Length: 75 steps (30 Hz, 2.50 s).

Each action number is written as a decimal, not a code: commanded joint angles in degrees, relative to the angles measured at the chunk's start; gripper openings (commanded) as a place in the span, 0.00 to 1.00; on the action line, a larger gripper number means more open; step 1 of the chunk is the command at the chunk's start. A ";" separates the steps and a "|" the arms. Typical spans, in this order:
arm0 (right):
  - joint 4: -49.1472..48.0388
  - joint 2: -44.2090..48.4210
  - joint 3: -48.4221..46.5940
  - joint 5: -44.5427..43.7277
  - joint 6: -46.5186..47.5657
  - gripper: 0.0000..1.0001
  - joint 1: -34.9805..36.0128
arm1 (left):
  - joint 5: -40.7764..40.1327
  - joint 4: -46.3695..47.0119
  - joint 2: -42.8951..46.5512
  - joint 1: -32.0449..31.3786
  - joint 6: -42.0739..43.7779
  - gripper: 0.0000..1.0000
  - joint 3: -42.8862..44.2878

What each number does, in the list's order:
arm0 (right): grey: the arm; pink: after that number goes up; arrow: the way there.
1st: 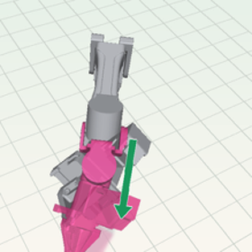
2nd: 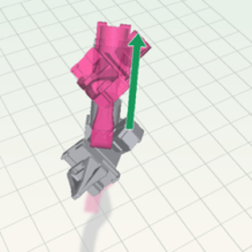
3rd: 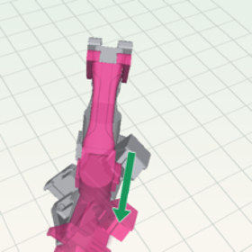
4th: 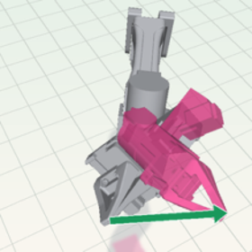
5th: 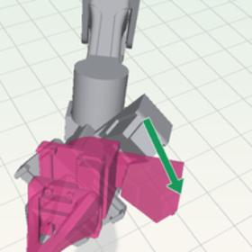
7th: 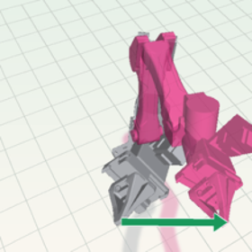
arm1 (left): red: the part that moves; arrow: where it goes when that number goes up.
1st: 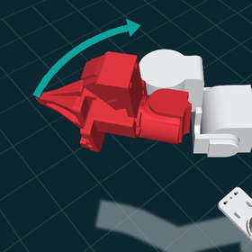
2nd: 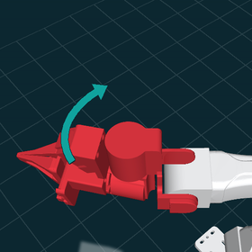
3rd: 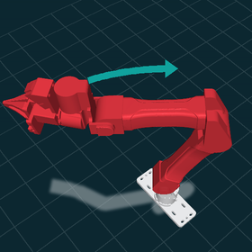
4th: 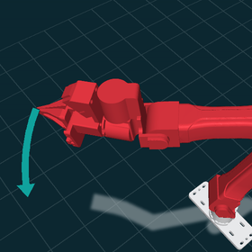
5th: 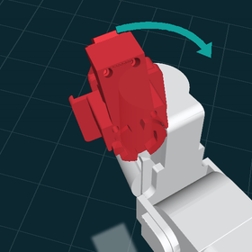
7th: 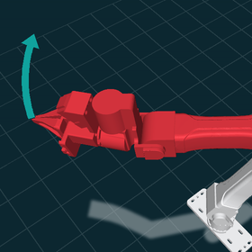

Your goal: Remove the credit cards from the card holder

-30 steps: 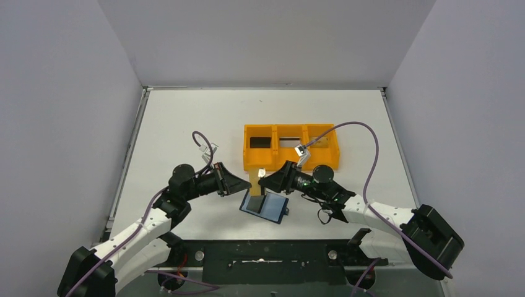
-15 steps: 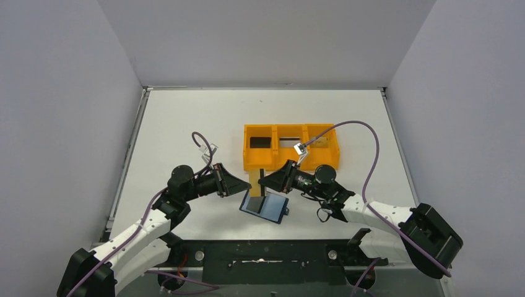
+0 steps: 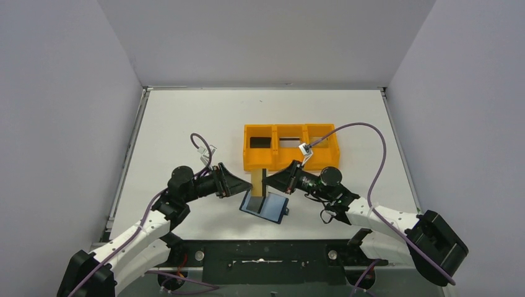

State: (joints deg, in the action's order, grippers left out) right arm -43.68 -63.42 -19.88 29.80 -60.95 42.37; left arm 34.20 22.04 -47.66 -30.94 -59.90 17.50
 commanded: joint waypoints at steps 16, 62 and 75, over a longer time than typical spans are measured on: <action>49.59 15.72 -16.71 -41.03 41.87 0.00 -1.15 | -32.17 -47.37 3.04 0.70 23.89 0.87 23.03; 58.66 -12.15 -29.07 -21.81 117.33 0.00 -21.17 | -45.89 -46.69 4.86 1.67 35.64 0.91 22.46; 54.58 -12.88 -27.25 -25.16 115.59 0.00 -21.70 | -45.36 -46.59 4.02 1.76 35.73 0.91 22.39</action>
State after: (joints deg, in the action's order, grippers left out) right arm 14.74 -76.31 -47.13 5.34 55.09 21.30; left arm -11.60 -27.22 -43.44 -29.52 -25.17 39.46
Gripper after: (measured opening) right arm 0.030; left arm 0.912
